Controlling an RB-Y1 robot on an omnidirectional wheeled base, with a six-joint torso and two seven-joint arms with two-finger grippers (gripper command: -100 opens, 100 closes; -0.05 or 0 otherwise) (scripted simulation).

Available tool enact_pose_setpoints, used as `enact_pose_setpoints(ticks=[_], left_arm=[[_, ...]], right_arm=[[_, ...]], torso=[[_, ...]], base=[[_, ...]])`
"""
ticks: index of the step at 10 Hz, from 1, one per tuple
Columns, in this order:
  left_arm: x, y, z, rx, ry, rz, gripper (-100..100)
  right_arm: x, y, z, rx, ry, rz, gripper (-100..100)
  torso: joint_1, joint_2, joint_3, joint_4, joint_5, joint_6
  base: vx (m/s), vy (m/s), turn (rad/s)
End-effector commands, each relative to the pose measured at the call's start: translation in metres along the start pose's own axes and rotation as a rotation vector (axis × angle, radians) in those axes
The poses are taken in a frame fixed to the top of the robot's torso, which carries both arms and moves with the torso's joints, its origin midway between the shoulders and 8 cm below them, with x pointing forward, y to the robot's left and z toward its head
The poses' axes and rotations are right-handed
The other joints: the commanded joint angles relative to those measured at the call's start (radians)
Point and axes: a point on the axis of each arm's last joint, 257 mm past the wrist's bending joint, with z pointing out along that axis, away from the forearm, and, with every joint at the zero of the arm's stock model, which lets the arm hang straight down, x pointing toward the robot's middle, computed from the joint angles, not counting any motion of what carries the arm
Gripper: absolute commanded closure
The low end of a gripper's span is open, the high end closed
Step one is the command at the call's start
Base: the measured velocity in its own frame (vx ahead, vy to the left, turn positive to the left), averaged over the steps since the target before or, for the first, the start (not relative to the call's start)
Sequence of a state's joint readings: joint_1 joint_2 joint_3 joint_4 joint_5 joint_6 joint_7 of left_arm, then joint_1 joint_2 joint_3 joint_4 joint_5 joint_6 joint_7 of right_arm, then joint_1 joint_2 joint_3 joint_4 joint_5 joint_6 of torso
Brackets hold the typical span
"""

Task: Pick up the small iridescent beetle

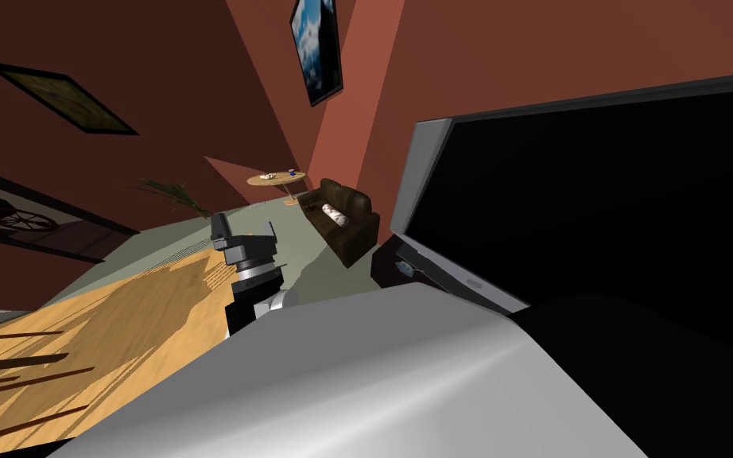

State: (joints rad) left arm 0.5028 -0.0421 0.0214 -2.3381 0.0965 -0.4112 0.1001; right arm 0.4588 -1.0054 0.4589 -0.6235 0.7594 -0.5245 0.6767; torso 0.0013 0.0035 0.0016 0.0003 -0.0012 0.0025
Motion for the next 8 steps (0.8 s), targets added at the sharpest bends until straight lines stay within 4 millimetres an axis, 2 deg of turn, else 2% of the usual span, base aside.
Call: enact_pose_setpoints(ticks=[1,2,3,4,6,7,8], left_arm=[[0.000,0.000,0.000,0.000,0.000,0.000,0],[0.000,0.000,0.000,0.000,0.000,0.000,0],[0.000,0.000,0.000,0.000,0.000,0.000,0],[0.000,0.000,0.000,0.000,0.000,0.000,0],[0.000,0.000,0.000,0.000,0.000,0.000,0],[0.000,0.000,0.000,0.000,0.000,0.000,0],[0.000,0.000,0.000,0.000,0.000,0.000,0]], right_arm=[[0.000,0.000,0.000,0.000,0.000,0.000,100],[0.000,0.000,0.000,0.000,0.000,0.000,100],[0.000,0.000,0.000,0.000,0.000,0.000,0],[0.002,-0.007,-0.009,-0.002,-0.002,-0.007,100],[0.004,-0.020,-0.020,-0.001,-0.004,-0.018,100],[0.003,-0.016,-0.018,-0.001,-0.002,-0.015,100],[0.004,-0.016,-0.019,-0.001,-0.002,-0.015,0]], torso=[[0.000,0.000,0.000,0.000,0.000,0.000],[0.000,0.000,0.000,0.000,0.000,0.000],[0.000,0.000,0.000,0.000,0.000,0.000],[0.000,0.000,0.000,0.000,0.000,0.000],[0.003,-0.002,-0.001,0.000,0.001,0.001],[0.003,-0.001,-0.001,0.000,0.001,0.001],[0.002,-0.001,0.000,0.000,0.000,0.001]], base=[[0.000,0.000,0.000],[0.000,0.000,0.000],[0.000,0.000,0.000],[0.024,0.024,-0.097],[0.029,0.037,-0.103],[0.007,0.014,-0.018],[0.000,0.000,0.000]])
